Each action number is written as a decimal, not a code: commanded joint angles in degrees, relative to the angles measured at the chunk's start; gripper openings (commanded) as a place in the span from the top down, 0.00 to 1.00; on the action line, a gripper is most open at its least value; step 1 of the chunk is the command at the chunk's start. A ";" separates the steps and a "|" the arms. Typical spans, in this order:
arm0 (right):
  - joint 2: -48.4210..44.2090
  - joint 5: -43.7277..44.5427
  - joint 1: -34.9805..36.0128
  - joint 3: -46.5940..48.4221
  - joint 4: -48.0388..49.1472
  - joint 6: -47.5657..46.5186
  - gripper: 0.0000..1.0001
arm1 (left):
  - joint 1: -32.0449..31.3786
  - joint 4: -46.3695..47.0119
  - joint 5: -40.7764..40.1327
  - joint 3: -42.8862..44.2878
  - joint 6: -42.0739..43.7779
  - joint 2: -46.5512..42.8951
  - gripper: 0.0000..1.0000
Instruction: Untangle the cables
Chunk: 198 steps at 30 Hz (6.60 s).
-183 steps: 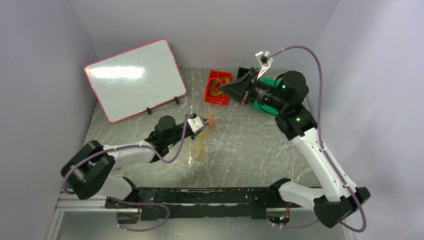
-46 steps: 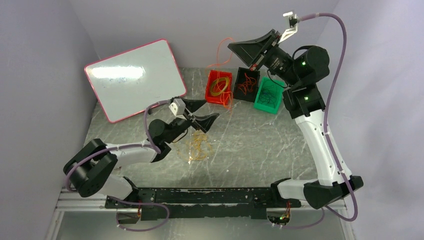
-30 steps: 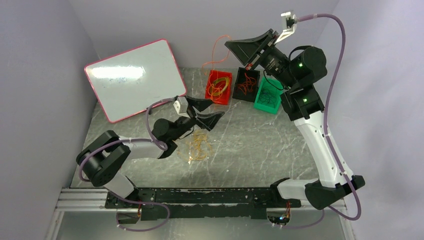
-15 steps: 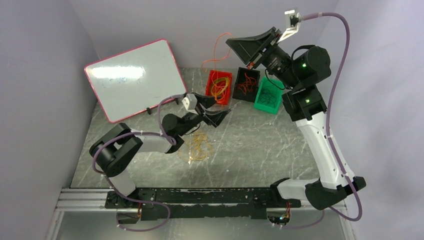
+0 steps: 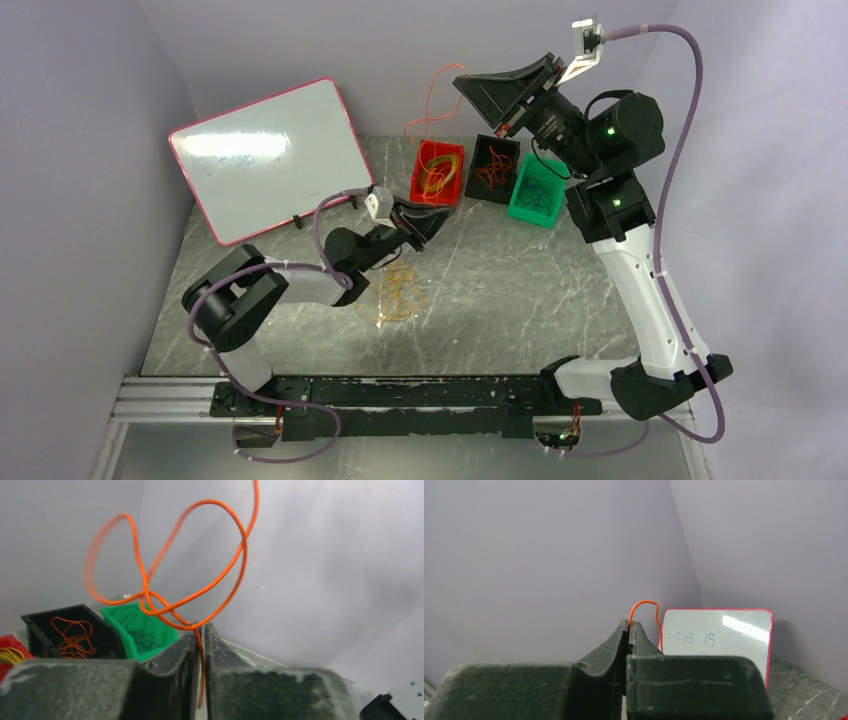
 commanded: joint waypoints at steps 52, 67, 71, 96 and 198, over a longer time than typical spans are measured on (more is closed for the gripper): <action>8.40 31.21 -31.61 19.80 -25.54 -24.80 1.00 | 20.36 -48.10 -27.04 -23.70 -5.19 -31.91 0.93; 5.91 -0.38 -31.59 13.04 -17.27 -15.69 1.00 | 20.34 -42.06 5.39 -9.32 6.64 -24.52 0.38; 6.68 -0.93 -31.56 13.66 -17.25 -14.18 1.00 | 20.37 -42.59 6.53 -8.07 6.07 -25.71 0.10; 20.93 9.29 -31.57 24.57 -8.53 -10.04 1.00 | 20.38 -71.57 -11.00 -2.32 12.20 -36.24 0.05; 49.75 37.68 -18.50 11.47 -22.76 -19.51 1.00 | 20.38 -75.04 -11.22 -1.47 12.19 -35.24 0.05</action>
